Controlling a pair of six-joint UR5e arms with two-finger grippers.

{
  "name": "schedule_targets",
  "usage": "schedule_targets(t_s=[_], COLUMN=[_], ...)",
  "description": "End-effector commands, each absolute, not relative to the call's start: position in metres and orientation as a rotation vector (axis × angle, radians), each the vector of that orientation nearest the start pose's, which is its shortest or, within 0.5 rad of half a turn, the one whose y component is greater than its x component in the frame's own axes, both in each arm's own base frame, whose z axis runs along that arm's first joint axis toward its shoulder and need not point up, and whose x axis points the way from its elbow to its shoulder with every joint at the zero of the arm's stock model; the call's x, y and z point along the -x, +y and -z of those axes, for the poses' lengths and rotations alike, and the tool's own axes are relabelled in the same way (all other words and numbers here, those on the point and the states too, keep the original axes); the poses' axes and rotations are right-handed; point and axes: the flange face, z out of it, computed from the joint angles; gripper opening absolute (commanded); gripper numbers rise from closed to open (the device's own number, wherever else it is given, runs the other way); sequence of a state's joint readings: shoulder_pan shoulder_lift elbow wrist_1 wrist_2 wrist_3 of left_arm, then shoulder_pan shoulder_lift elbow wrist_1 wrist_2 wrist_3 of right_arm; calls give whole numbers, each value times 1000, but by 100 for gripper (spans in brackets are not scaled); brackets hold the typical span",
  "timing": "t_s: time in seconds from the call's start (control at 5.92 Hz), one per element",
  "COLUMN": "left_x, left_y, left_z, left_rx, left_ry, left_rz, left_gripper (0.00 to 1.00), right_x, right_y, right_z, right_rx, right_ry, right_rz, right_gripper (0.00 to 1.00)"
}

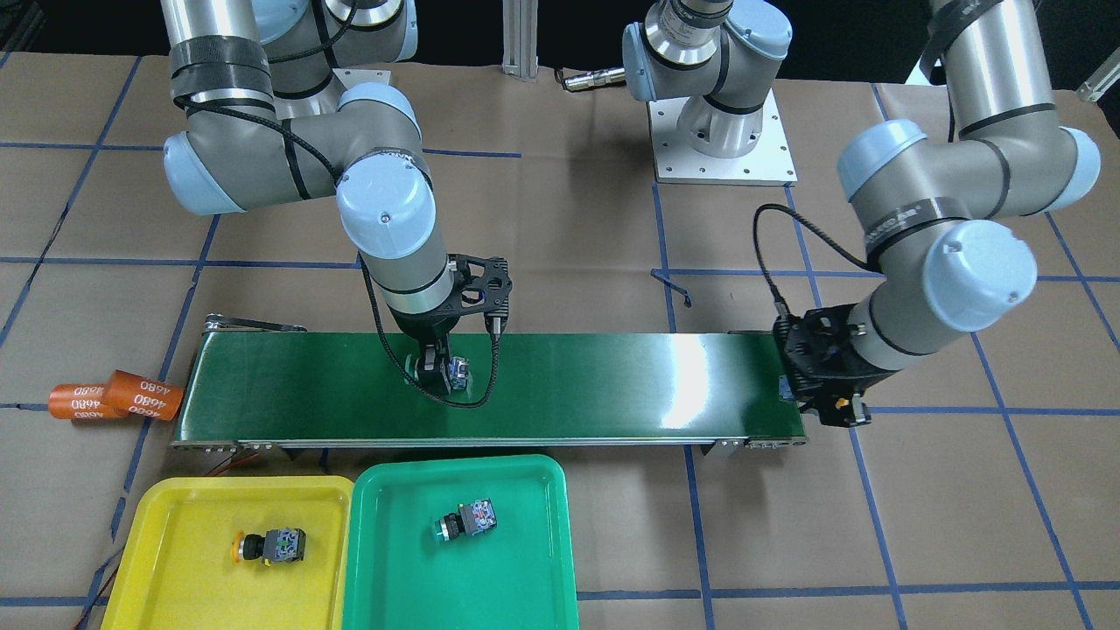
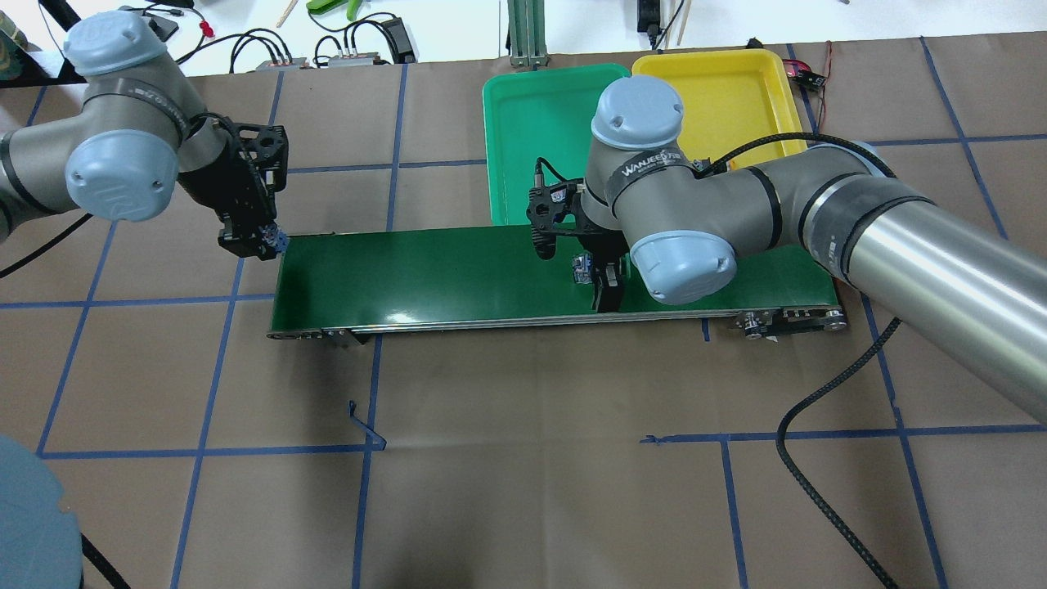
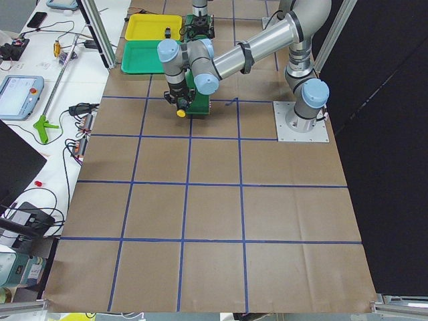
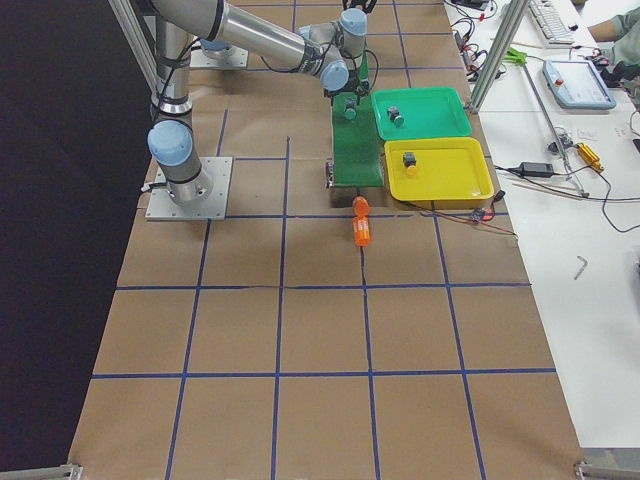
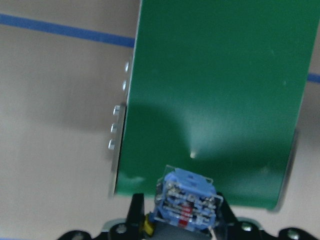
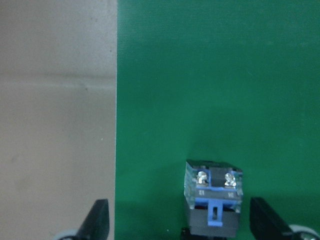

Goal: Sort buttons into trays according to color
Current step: 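Drop green-cap button in green tray while left sets yellow-cap button on belt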

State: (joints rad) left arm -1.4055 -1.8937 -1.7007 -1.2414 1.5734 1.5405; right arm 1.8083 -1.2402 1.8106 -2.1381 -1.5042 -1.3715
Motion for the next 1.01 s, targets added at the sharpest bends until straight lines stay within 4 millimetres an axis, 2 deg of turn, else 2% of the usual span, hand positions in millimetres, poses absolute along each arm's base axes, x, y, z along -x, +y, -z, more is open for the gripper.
schedule_targets(t_s=[0.0,0.17,0.34,0.51,0.68,0.84], left_x=[105,107,107,107,108,108], left_y=[-559,-553,-553,-552,-555,-555], left_z=[-263,-252,-247,-240,-250,-272], left_rx=[-2033,-2028,-2011,-2017,-1958,-1727], left_ry=[2525,2511,2502,2509,2536,2676], left_rz=[-197,-156,-112,-130,-110,-96], left_gripper=[11,13,35,98,99,99], right_x=[-234,-222,-214,-199,-194,-201], right_y=[-526,-530,-533,-540,-555,-588], right_z=[-246,-246,-251,-275,-309,-339], right_rx=[2206,2220,2223,2262,2294,2312], right_ry=[2199,2203,2220,2261,2289,2315], right_rz=[-12,-29,-24,-6,82,189], right_gripper=[62,35,11,9,9,10])
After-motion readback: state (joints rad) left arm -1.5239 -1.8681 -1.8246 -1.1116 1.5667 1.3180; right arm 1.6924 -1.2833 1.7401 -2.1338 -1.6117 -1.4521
